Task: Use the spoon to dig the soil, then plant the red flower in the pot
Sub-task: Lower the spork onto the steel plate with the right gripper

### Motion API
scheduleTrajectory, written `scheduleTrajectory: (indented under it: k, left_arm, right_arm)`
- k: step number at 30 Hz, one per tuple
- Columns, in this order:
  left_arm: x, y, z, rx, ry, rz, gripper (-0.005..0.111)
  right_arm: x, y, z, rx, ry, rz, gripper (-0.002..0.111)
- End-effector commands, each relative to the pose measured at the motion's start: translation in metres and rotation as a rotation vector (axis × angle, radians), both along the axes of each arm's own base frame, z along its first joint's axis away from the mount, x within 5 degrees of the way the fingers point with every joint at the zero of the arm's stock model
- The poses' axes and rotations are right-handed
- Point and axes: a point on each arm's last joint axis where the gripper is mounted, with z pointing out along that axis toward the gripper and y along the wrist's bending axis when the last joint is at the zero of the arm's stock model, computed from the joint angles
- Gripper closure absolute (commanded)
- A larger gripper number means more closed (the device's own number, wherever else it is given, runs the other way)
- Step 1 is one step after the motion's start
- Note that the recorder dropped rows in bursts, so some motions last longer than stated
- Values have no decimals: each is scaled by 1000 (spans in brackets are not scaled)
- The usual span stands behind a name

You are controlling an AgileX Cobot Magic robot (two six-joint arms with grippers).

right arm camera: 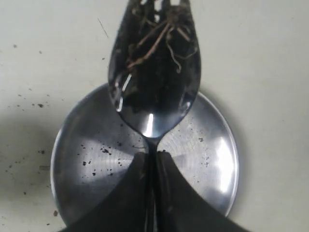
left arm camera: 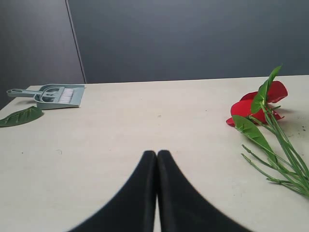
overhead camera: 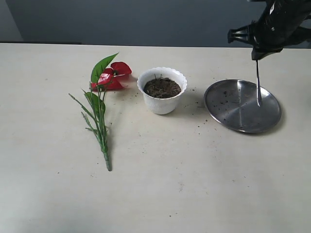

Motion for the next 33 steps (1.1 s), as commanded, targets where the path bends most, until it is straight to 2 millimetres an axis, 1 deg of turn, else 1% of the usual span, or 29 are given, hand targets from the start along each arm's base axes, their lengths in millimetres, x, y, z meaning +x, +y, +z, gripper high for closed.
scheduleTrajectory:
  k: [1, 4, 7, 9, 13, 14, 16, 21, 23, 27, 33]
  left_arm:
    - [0, 0, -2, -4, 1, 1, 106]
    - [0, 0, -2, -4, 1, 1, 106]
    - [0, 0, -2, -4, 1, 1, 106]
    - [0, 0, -2, -4, 1, 1, 106]
    - [0, 0, -2, -4, 1, 1, 106]
    - [0, 0, -2, -4, 1, 1, 106]
    - [0, 0, -2, -4, 1, 1, 106]
    - [0, 0, -2, -4, 1, 1, 106]
    - [0, 0, -2, -4, 1, 1, 106]
    - [0, 0, -2, -4, 1, 1, 106]
    - [0, 0, -2, -4, 1, 1, 106]
  right_arm:
    - [8, 1, -22, -25, 47, 11, 109]
    - [11, 1, -36, -41, 90, 9, 109]
    - [12, 1, -44, -61, 145, 3, 109]
    - [15, 2, -44, -69, 169, -3, 109]
    - [20, 4, -38, -75, 188, -12, 109]
    - [22, 4, -34, -78, 187, -8, 109]
    - [27, 6, -34, -86, 210, 13, 109]
    - [32, 15, -41, -27, 280, 72, 109]
    - [32, 16, -49, -35, 302, 77, 109]
    - [33, 12, -62, -42, 355, 70, 109]
    - [37, -1, -63, -43, 357, 62, 109]
